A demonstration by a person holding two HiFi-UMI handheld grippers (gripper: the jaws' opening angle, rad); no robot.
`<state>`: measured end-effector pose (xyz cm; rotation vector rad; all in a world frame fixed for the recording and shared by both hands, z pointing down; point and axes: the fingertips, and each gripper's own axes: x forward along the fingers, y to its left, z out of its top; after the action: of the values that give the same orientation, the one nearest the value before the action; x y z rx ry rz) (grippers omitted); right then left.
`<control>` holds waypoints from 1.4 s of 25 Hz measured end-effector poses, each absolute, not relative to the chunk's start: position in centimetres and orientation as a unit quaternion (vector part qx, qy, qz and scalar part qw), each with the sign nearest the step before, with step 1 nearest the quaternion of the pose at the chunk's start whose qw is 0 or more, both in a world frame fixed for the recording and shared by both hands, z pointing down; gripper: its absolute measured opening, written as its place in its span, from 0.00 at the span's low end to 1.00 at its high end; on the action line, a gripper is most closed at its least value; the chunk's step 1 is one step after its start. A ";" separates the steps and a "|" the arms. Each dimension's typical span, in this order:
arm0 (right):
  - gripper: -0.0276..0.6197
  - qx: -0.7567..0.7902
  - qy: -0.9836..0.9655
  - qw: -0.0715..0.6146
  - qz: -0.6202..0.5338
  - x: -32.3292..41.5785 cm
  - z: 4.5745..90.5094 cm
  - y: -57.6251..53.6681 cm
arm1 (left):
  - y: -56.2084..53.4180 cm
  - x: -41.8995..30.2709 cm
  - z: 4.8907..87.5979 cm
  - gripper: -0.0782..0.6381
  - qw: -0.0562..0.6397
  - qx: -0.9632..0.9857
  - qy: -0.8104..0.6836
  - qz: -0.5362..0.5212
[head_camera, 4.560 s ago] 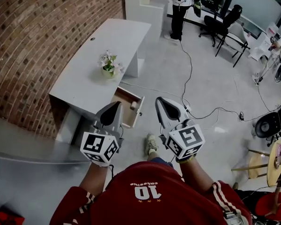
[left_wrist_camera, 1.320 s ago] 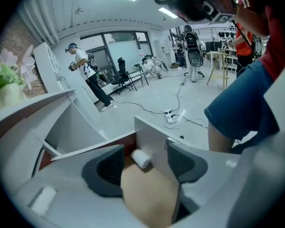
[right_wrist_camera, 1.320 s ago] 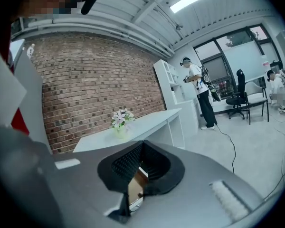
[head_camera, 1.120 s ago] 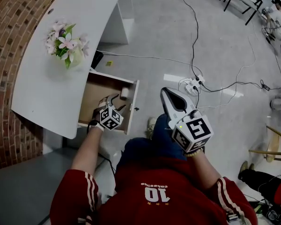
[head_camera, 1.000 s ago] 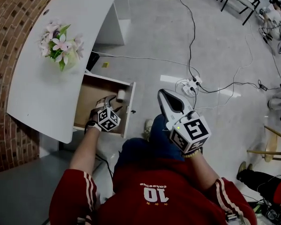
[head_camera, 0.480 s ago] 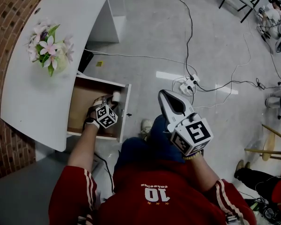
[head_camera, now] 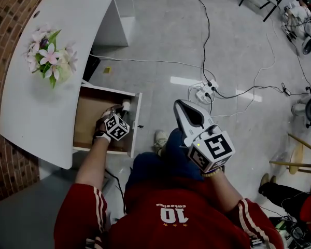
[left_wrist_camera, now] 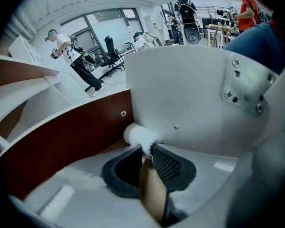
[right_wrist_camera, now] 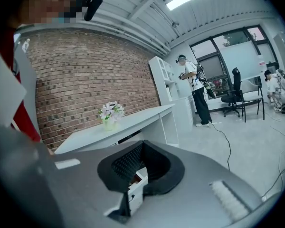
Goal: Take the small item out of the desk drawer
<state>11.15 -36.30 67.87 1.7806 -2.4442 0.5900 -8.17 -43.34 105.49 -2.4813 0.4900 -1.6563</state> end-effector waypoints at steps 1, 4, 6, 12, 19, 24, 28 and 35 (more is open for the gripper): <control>0.05 0.578 -0.792 0.031 0.192 11.3 67.9 -36.2 | -43.4 -8.1 105.4 0.21 0.052 -0.819 0.167 -0.546; 0.05 0.579 -0.790 0.037 0.196 11.6 68.1 -36.0 | -43.5 -8.1 105.2 0.20 0.034 -0.822 0.176 -0.540; 0.05 0.581 -0.789 0.037 0.199 11.9 68.0 -36.0 | -43.6 -7.9 104.7 0.19 0.028 -0.825 0.180 -0.535; 0.05 0.575 -0.790 0.040 0.209 11.7 66.0 -35.6 | -42.8 -7.8 101.8 0.19 0.025 -0.827 0.191 -0.528; 0.05 0.573 -0.792 0.038 0.210 11.6 61.7 -34.7 | -42.5 -7.7 96.0 0.20 0.037 -0.828 0.200 -0.522; 0.05 0.567 -0.797 0.040 0.206 11.2 57.6 -34.0 | -42.5 -6.8 89.5 0.20 0.048 -0.837 0.214 -0.501; 0.05 0.557 -0.804 0.040 0.206 10.5 53.4 -33.3 | -41.8 -5.9 83.4 0.20 0.044 -0.848 0.228 -0.476; 0.05 0.547 -0.811 0.033 0.203 10.0 46.1 -32.2 | -40.4 -5.5 73.5 0.20 0.044 -0.860 0.244 -0.446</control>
<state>9.96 -32.18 46.07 1.6840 -2.4977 0.6246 -5.53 -40.36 73.46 -2.6298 0.7450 -1.3629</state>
